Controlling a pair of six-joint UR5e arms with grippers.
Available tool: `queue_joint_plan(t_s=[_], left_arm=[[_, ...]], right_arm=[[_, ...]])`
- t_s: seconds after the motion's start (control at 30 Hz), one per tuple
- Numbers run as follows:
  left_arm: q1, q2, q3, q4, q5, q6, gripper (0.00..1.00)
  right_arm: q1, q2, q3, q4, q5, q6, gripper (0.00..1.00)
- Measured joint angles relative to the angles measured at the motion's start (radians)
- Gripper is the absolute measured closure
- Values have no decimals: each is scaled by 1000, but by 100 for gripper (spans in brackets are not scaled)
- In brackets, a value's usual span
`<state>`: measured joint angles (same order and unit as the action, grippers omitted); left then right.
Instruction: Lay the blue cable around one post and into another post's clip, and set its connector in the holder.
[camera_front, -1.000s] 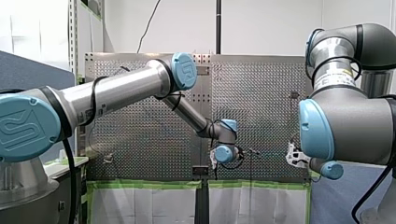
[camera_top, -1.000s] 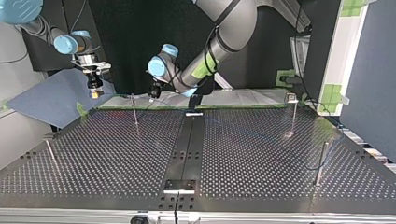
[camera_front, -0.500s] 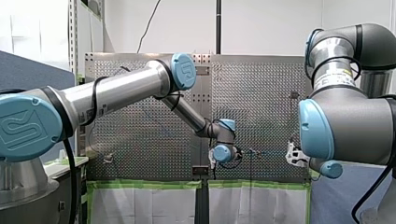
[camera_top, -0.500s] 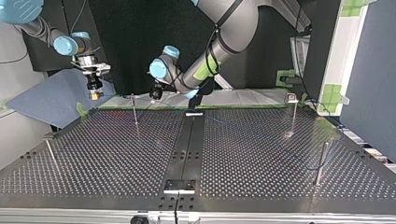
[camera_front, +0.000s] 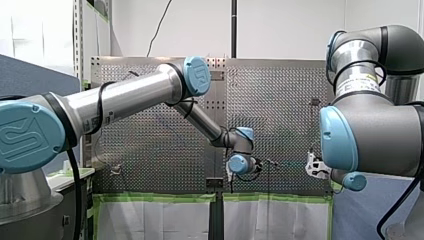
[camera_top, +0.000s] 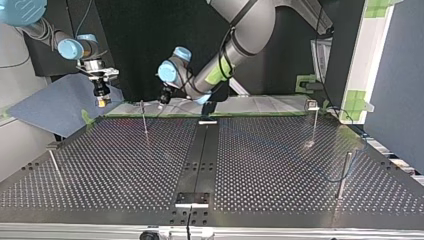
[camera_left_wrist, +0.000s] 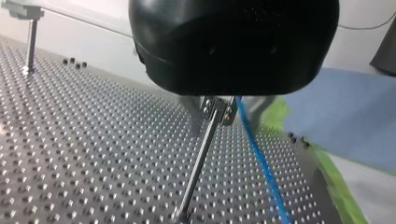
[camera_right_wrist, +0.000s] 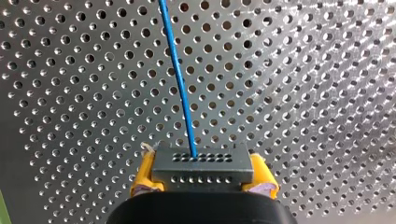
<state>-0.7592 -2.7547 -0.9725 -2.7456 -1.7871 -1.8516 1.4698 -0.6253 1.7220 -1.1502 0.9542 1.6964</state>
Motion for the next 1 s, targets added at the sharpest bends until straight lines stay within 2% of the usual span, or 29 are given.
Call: queue_joint_plan(t_s=[0.03,0.07,0.63,1.0], left_arm=[[-3,0,0,0,3,4,5],[-5,0,0,0,5,6,0],[-65,2,1,-34,10,70,0],[-95,2,9,-35,-9,76,0]], right_arm=[[0,0,0,0,0,0,100],[0,0,0,0,0,0,100],[7,0,0,2,0,-1,100],[8,0,0,2,0,-1,100]])
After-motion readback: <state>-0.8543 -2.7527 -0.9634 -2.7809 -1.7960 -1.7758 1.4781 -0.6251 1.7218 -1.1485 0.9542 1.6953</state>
